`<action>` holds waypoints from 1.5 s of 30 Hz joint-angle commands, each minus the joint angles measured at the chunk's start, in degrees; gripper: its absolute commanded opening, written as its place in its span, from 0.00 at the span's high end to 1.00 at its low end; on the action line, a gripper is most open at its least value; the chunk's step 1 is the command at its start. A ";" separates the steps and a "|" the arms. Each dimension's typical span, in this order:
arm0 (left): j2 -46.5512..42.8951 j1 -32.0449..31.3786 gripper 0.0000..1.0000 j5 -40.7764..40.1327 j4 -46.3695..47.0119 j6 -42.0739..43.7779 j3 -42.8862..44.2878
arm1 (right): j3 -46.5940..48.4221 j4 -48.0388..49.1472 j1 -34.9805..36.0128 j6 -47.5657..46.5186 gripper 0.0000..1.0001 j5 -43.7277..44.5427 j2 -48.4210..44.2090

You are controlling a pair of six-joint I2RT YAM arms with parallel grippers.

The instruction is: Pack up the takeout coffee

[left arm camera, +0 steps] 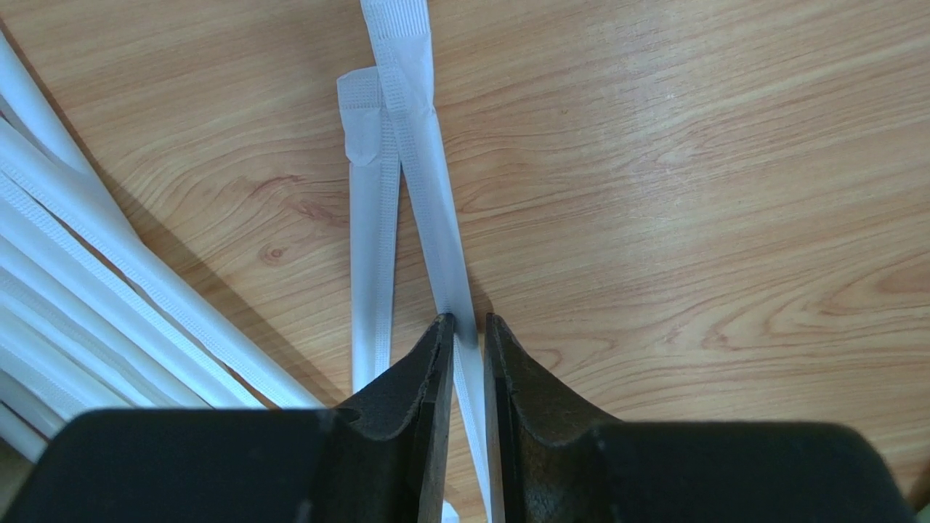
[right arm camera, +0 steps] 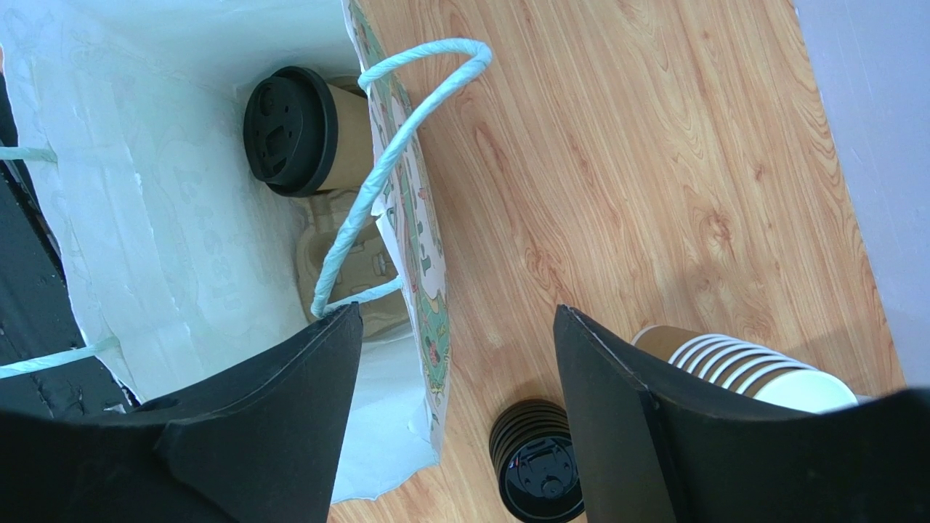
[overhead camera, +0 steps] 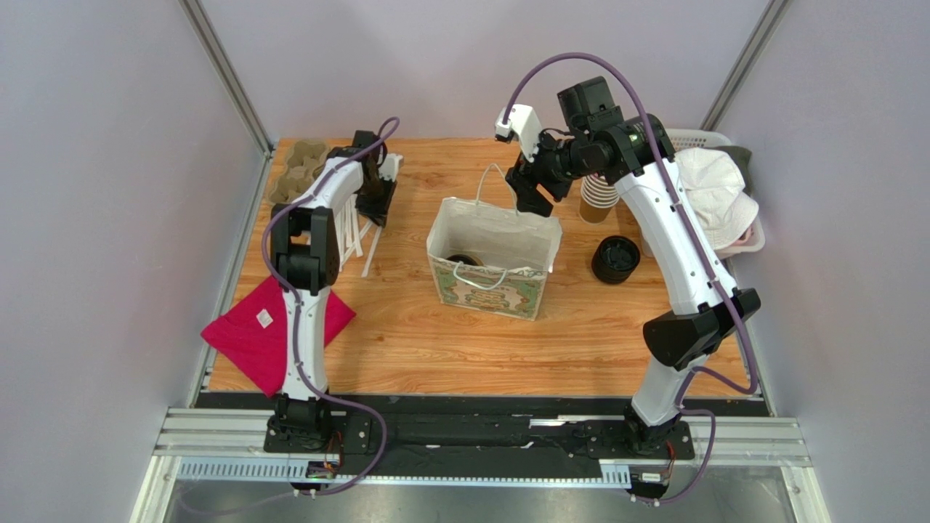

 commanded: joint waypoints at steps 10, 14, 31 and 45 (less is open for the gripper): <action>1.70 -3.17 1.00 -8.39 -6.06 0.82 3.63 | 2.40 2.13 0.37 2.45 0.30 3.05 -1.56; -0.93 -3.17 1.00 -7.07 -5.71 -0.24 3.63 | 2.05 2.92 0.54 2.98 0.29 3.76 -2.35; -19.30 2.18 1.00 19.44 -1.59 -11.31 3.90 | 1.43 5.30 0.90 6.14 0.15 3.67 -5.25; -42.41 -3.52 1.00 44.16 30.98 -12.71 -2.93 | 9.25 7.31 0.89 18.08 0.08 0.00 -7.53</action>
